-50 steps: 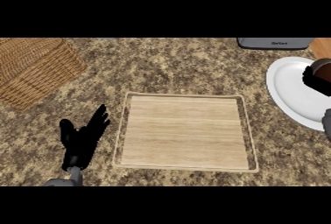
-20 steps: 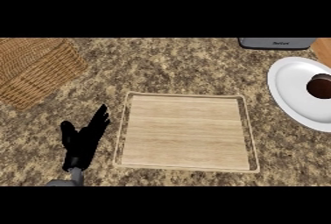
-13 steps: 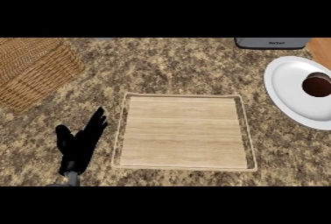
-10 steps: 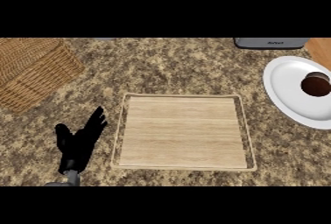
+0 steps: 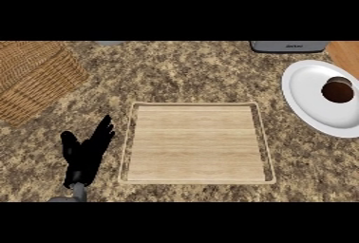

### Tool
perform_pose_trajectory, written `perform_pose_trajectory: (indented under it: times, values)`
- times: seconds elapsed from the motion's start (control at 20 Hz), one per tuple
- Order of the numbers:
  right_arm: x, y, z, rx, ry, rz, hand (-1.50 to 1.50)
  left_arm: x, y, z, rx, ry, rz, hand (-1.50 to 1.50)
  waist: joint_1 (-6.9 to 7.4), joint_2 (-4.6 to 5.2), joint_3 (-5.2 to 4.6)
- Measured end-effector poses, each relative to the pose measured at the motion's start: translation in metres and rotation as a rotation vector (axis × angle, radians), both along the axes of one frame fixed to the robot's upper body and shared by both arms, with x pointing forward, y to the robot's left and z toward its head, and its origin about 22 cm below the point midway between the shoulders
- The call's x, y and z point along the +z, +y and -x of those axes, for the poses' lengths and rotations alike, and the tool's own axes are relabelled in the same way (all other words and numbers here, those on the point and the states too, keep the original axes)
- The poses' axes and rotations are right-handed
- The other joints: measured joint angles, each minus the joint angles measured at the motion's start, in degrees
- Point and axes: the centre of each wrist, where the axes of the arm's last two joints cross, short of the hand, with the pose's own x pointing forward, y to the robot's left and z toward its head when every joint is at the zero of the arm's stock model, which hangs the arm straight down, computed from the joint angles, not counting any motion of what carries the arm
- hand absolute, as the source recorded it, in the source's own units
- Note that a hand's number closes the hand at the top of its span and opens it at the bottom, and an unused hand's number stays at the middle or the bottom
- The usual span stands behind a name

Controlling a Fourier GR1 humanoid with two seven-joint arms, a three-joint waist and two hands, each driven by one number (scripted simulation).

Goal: Pick the cupcake from the tray and place it in the plate

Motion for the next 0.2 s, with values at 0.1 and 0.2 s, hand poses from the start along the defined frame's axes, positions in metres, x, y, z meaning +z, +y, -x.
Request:
perform_pose_trajectory:
  times: [0.1,0.2]
  values:
    - [-0.002,0.004,0.005,0.002,0.015,0.010,-1.50,-0.003,0.003,0.001,0.001,-0.005,-0.003,0.00,-0.08,-0.06,0.00]
    - [-0.003,0.009,0.013,0.001,0.020,0.015,-1.50,-0.006,0.005,0.003,0.001,-0.018,0.001,0.00,-0.12,-0.10,0.03]
